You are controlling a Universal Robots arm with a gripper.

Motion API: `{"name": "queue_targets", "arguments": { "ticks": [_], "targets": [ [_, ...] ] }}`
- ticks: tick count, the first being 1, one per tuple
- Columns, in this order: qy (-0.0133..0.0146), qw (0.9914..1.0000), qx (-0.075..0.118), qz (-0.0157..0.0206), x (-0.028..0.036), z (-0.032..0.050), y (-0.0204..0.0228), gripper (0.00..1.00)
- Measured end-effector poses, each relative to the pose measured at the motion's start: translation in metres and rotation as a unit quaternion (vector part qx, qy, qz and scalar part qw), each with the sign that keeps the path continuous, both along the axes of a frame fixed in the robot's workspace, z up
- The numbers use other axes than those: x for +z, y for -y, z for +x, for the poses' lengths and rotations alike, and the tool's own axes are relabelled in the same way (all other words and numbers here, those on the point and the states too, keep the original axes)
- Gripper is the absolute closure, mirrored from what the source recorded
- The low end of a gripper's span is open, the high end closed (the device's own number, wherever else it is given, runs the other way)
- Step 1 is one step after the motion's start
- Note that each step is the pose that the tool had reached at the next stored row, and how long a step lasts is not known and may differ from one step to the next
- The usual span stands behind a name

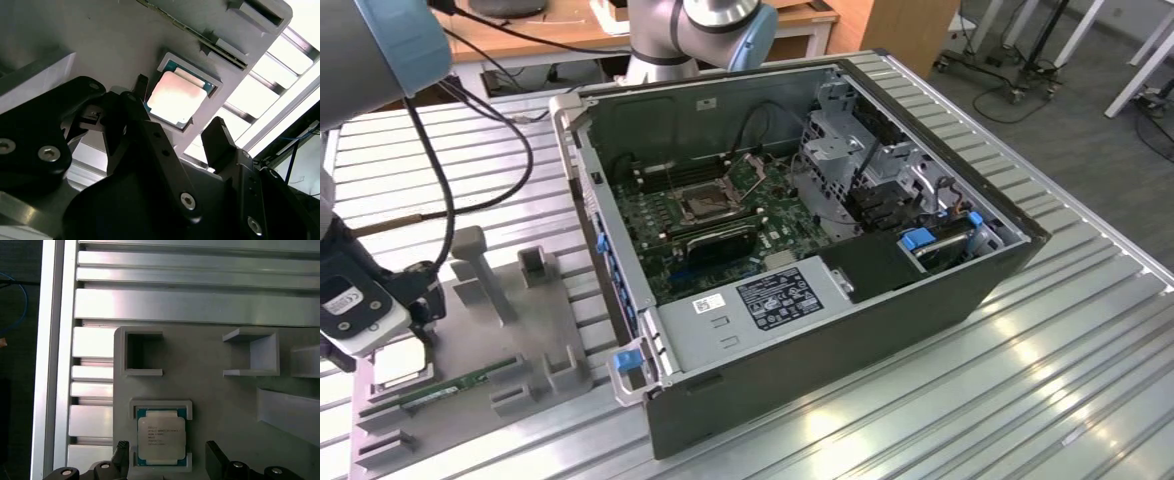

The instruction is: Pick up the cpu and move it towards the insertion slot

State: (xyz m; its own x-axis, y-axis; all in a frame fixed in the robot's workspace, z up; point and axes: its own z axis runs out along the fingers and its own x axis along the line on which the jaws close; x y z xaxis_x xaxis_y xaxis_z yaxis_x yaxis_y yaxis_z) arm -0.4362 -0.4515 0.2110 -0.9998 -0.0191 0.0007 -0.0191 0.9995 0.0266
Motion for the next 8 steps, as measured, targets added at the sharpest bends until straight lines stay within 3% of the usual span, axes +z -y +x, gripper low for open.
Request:
{"name": "queue_targets", "arguments": {
  "ticks": [8],
  "targets": [
    [0.0000, 1.00000, 0.000, 0.0000, -0.0124, 0.0000, 0.0000, 0.29]
  ]
}}
